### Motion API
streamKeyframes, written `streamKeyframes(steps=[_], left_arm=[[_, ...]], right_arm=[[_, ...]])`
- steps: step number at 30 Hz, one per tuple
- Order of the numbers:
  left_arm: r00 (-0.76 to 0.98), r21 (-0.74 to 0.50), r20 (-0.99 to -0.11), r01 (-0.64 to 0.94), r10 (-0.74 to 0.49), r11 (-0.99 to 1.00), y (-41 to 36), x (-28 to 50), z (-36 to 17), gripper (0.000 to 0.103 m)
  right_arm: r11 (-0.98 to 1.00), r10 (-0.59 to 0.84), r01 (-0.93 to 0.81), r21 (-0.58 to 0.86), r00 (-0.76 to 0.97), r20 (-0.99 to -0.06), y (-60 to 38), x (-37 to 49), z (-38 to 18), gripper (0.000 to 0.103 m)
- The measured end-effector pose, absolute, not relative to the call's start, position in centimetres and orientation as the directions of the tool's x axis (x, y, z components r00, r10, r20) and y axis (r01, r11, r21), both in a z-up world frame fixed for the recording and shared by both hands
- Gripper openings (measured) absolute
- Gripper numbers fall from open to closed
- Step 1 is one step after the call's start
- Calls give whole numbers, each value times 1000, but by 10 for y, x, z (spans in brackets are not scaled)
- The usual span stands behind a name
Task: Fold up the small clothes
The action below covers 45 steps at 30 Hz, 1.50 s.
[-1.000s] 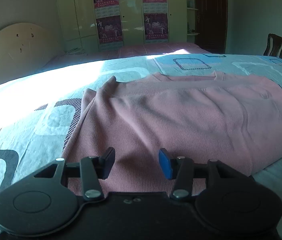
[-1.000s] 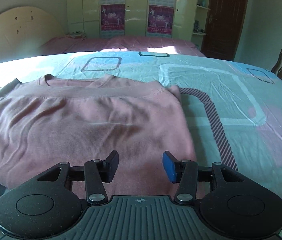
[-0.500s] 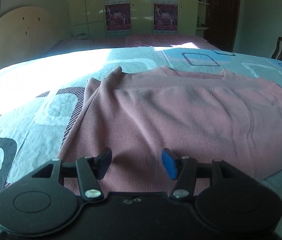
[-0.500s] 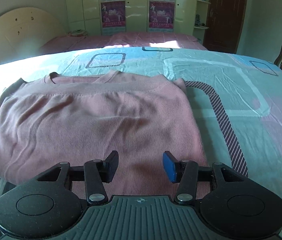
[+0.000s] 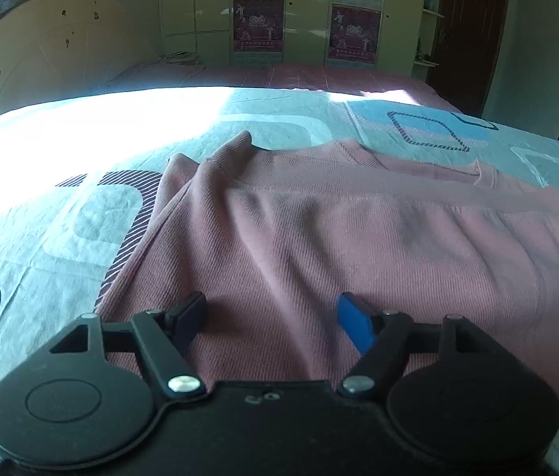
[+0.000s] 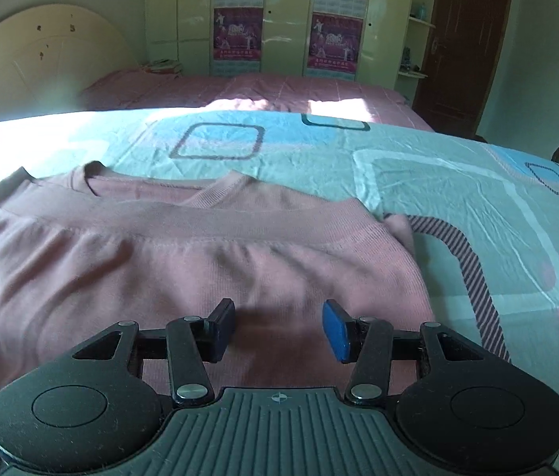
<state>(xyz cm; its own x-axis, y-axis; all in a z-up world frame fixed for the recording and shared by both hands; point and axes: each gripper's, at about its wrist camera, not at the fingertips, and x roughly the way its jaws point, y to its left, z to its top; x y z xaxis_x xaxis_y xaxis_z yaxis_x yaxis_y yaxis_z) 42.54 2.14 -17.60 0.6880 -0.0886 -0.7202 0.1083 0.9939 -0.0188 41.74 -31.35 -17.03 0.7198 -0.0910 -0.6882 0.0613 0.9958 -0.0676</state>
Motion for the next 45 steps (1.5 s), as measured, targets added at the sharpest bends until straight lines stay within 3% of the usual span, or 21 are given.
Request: streamKeyframes(steps=[7, 14, 20, 25, 38, 42, 45], left_arm=[[679, -3, -729, 113, -79, 994, 20, 424, -173, 76], [659, -1, -749, 105, -70, 994, 20, 427, -168, 78], [666, 5, -742, 124, -80, 992, 21, 425, -170, 79], [653, -24, -749, 144, -113, 989, 27, 424, -167, 80], [581, -95, -794, 176, -181, 980, 39, 399, -149, 81], [557, -97, -810, 176, -180, 980, 42, 389, -144, 83], [537, -114, -823, 166, -187, 980, 46, 382, -144, 83]], right_arm=[[992, -127, 84, -97, 739, -662, -334, 408, -167, 49], [995, 91, -40, 92, 758, -646, -285, 404, -144, 49], [983, 181, -118, 141, 746, -641, -221, 403, -141, 49], [996, 73, -85, 17, 718, -692, -191, 409, -164, 49], [999, 34, -13, 36, 701, -712, -177, 397, -157, 49], [999, 46, -35, 30, 738, -674, -168, 385, -143, 49], [999, 36, -47, 5, 685, -727, -163, 386, -159, 49]])
